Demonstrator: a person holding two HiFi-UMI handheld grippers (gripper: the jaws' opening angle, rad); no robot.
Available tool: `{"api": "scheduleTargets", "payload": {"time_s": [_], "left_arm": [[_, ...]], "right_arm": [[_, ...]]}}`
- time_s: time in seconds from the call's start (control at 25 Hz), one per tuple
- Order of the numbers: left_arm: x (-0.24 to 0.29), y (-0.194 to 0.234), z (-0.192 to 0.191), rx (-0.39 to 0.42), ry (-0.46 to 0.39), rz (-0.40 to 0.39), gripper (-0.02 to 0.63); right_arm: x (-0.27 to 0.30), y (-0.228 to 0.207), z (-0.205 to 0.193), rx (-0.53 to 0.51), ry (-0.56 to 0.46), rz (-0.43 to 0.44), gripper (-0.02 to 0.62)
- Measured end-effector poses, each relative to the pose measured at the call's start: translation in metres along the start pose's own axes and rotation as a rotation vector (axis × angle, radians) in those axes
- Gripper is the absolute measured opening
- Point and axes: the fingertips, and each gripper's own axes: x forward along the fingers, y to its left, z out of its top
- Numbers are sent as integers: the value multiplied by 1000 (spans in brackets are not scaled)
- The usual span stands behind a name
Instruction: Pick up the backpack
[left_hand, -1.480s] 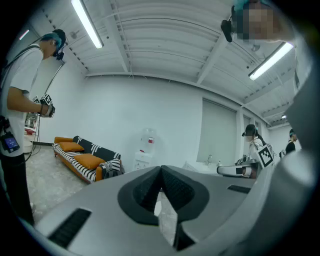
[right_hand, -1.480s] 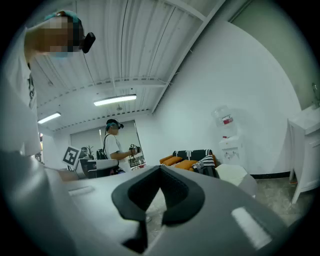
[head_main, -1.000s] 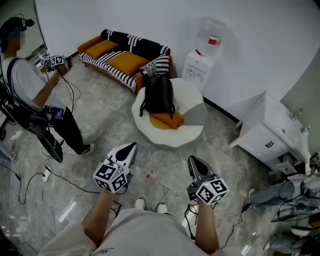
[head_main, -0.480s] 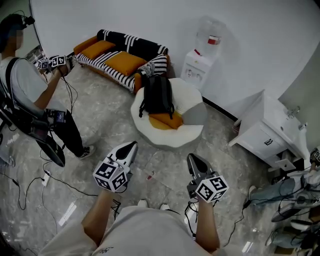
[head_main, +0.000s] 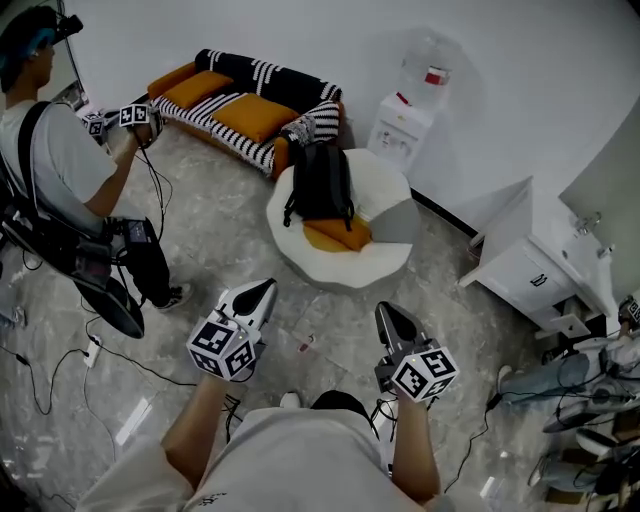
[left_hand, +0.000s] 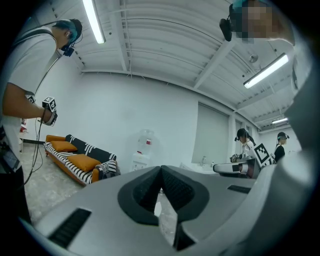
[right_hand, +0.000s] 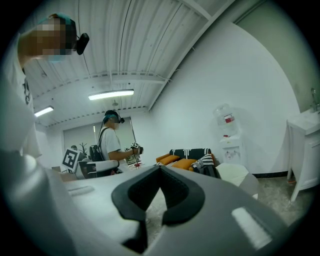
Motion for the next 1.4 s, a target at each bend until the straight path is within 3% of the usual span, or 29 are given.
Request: {"api": "scheduleTargets", "payload": {"time_s": [0.44,0.68,1.04,1.4], "left_arm": [[-11,22,-5,-15,10,25,0],[-7,27,-9,-18,20,42,0],[54,54,-2,6,24,57,0],[134,87,10,-32,15,115,0]], "right_arm": [[30,14,-11,8,41,45,3],[44,6,-2,52,0,72,2],[103,-47,2,65,19,103,3],[172,-117,21,64,76,155,2]]}}
